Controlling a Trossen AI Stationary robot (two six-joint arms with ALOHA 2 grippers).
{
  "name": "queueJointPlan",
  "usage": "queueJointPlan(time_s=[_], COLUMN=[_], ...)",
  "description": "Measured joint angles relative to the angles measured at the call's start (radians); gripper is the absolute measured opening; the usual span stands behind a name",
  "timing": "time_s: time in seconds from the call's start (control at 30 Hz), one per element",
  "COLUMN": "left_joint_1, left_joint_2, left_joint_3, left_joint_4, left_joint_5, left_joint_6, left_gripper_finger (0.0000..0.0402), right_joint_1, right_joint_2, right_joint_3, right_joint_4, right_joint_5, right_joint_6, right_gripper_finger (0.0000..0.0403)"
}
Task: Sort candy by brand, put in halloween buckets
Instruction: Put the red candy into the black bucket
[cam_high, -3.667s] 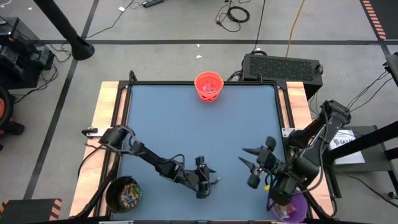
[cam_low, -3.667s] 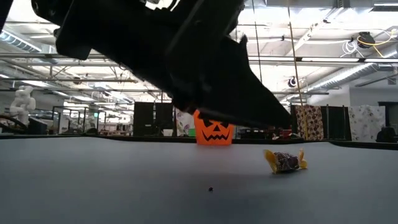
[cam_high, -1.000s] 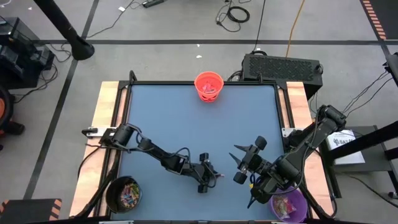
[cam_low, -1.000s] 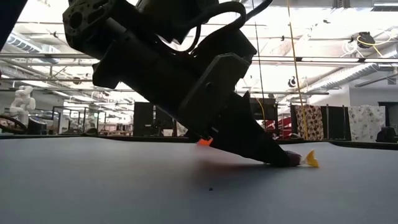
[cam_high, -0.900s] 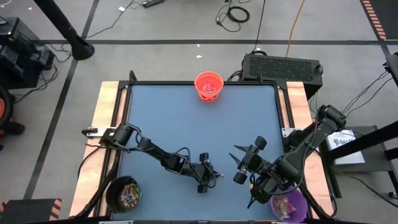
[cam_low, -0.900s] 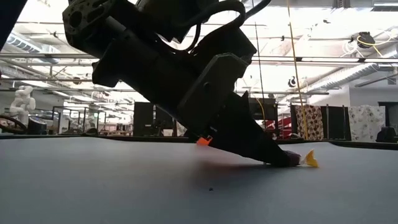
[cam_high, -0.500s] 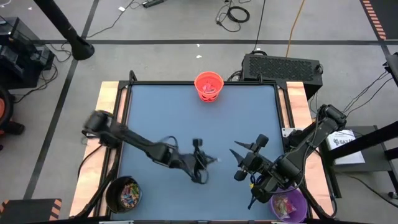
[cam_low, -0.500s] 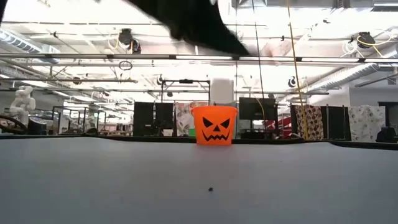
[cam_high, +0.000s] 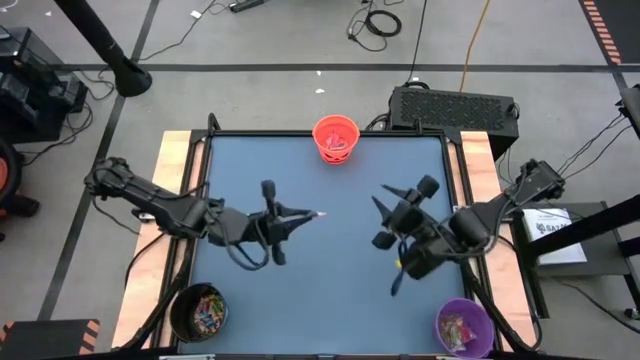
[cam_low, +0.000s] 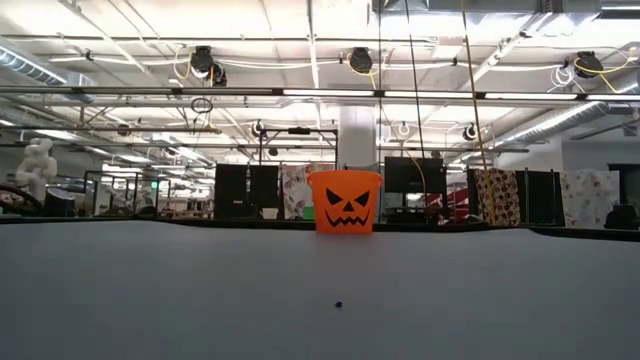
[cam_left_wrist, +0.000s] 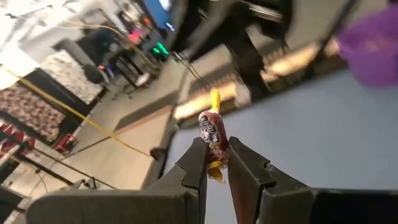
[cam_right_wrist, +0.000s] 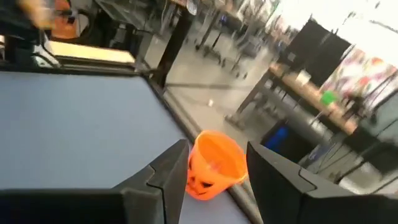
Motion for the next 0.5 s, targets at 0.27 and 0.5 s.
queueJointPlan(time_s=[0.27, 0.5], left_joint_1=[-0.046, -0.083], left_joint_2=[0.011, 0.019], left_joint_3=[-0.001, -0.001], left_joint_4=[-0.149, -0.210], left_joint_5=[0.003, 0.003], left_joint_6=[0.102, 0.167], left_gripper_finger=[0.0047, 0.0047], right_joint_1=[-0.072, -0.082], right_joint_2=[0.013, 0.019], right_joint_3=[-0.001, -0.002], right_joint_4=[-0.007, -0.009], right_joint_5=[-0.224, -0.283], right_joint_6=[-0.004, -0.008], right_gripper_finger=[0.0155, 0.0155])
